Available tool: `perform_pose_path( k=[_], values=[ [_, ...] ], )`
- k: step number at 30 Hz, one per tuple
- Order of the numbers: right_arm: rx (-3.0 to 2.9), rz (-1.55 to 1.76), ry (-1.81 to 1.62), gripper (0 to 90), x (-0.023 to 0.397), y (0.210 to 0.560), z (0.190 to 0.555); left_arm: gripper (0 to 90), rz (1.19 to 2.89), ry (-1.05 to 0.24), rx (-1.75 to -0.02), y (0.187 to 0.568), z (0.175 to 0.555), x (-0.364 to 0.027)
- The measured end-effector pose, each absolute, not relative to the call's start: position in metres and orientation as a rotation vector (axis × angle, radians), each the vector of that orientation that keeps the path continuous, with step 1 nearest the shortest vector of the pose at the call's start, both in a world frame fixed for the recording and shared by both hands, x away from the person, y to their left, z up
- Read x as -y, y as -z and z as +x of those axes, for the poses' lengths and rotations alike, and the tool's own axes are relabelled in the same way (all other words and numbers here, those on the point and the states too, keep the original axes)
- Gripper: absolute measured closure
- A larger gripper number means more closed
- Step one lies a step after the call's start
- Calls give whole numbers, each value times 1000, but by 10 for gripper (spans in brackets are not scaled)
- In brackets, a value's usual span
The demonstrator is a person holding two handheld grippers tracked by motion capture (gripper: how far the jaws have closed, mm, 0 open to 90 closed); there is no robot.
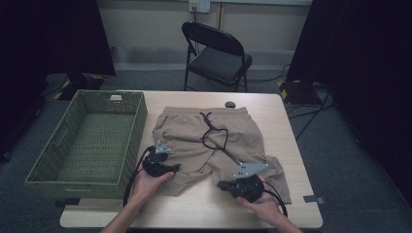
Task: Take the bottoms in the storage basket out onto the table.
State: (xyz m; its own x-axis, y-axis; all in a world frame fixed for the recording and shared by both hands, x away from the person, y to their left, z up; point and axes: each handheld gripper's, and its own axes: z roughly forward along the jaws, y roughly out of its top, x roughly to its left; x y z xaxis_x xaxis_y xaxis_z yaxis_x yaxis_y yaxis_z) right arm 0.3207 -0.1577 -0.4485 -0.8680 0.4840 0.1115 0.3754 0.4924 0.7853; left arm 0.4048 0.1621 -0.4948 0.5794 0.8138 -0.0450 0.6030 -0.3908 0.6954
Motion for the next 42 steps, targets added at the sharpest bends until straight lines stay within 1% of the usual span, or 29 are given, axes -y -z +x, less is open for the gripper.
perform_pose_path(
  k=[3, 6, 9, 12, 15, 17, 21, 24, 28, 32, 40, 42],
  values=[
    [-2649, 700, -1356, 884, 156, 445, 298, 329, 2128, -417, -1146, 494, 406, -165],
    [-2689, 657, -1334, 867, 150, 448, 287, 320, 2116, -406, -1162, 494, 406, -167],
    [-2704, 659, -1357, 744, 149, 451, 289, 323, 2104, -396, -1163, 491, 405, -168],
    [-2621, 729, -1417, 667, 161, 442, 306, 334, 2096, -378, -1141, 489, 403, -167],
    [-2529, 810, -1340, 652, 175, 441, 333, 338, 2118, -394, -1116, 490, 403, -163],
    [-2524, 870, -1258, 650, 178, 453, 355, 338, 2118, -397, -1114, 490, 403, -161],
    [-2550, 922, -1091, 574, 171, 479, 382, 339, 2104, -404, -1094, 487, 402, -162],
    [-2545, 911, -1044, 571, 169, 486, 386, 342, 2079, -405, -1101, 486, 403, -163],
    [-2580, 893, -1001, 527, 169, 493, 382, 342, 2079, -404, -1096, 484, 401, -163],
    [-2599, 854, -1011, 525, 167, 493, 371, 342, 2086, -403, -1084, 484, 399, -162],
    [-2710, 758, -1045, 519, 157, 490, 333, 343, 2113, -379, -1075, 487, 400, -159],
    [-2745, 748, -1048, 490, 156, 487, 330, 342, 2124, -373, -1074, 488, 400, -159]
  ],
)
